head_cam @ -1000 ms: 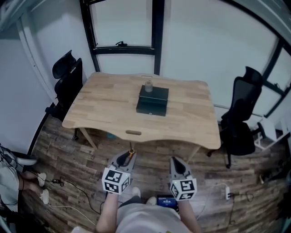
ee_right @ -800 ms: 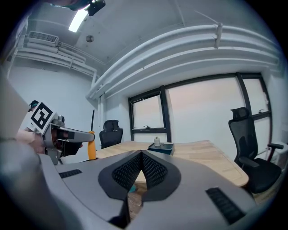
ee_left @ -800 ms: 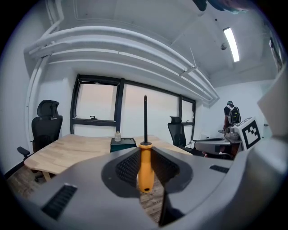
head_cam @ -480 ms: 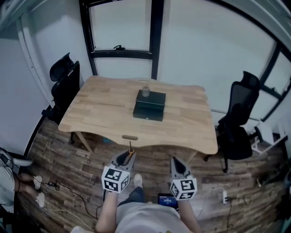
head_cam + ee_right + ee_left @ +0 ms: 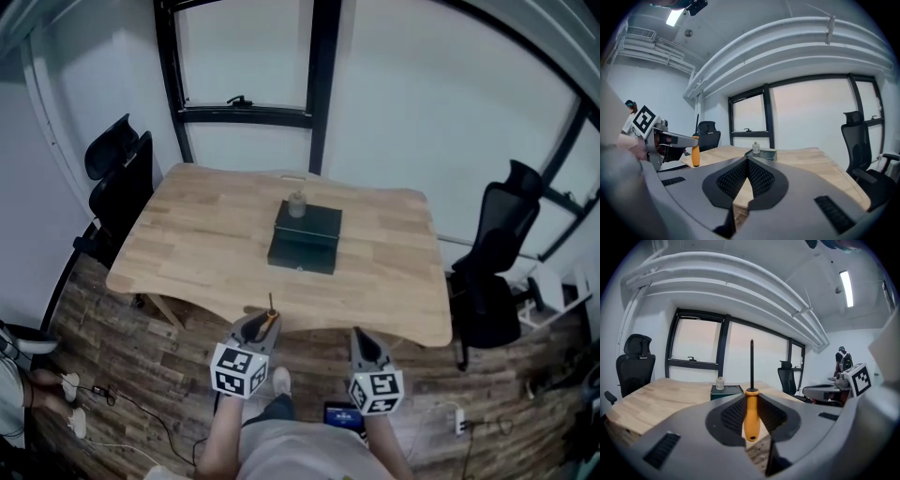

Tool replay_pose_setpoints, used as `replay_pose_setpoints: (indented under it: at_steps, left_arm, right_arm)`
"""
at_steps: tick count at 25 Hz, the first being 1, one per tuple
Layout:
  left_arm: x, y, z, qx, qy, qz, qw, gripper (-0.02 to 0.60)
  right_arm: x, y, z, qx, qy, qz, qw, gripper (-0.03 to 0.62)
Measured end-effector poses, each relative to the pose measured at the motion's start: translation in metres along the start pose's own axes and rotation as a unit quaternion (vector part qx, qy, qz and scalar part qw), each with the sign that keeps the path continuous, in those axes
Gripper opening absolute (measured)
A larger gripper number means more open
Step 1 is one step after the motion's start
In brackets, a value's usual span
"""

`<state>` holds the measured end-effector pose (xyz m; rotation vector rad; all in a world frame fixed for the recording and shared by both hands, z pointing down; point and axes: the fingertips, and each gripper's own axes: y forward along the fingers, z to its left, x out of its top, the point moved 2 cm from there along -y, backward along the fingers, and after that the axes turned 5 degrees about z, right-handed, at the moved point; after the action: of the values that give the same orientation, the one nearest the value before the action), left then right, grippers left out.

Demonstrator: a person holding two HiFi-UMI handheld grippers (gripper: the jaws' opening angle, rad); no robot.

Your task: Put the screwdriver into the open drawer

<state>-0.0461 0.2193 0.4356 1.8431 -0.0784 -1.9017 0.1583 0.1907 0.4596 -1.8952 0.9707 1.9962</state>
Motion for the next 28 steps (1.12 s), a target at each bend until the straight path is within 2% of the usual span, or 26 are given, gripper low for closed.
replay_pose_setpoints:
  at_steps: [7,15,21,28]
  left_arm:
    - [0.031,0.069,0.054,-0.014,0.005,0.021,0.9997,0.072]
    - [0.046,0.131,0.108,-0.039,0.011,0.042,0.9983,0.072]
    - [0.05,0.161,0.134,-0.059,0.008,0.048,0.9971,0.072]
    - [0.045,0.185,0.144,-0.081,0.004,0.056,0.9951,0.072]
  right_arm:
    - [0.027,0.077,-0.024,-0.01,0.017,0.007,1.0,-0.002]
    - [0.044,0.153,-0.038,-0.032,0.028,0.019,0.999,-0.002]
    - [0.049,0.179,-0.046,-0.06,0.024,0.023,0.998,-0.002]
    - [0.044,0.186,-0.066,-0.096,0.037,0.032,0.994,-0.002]
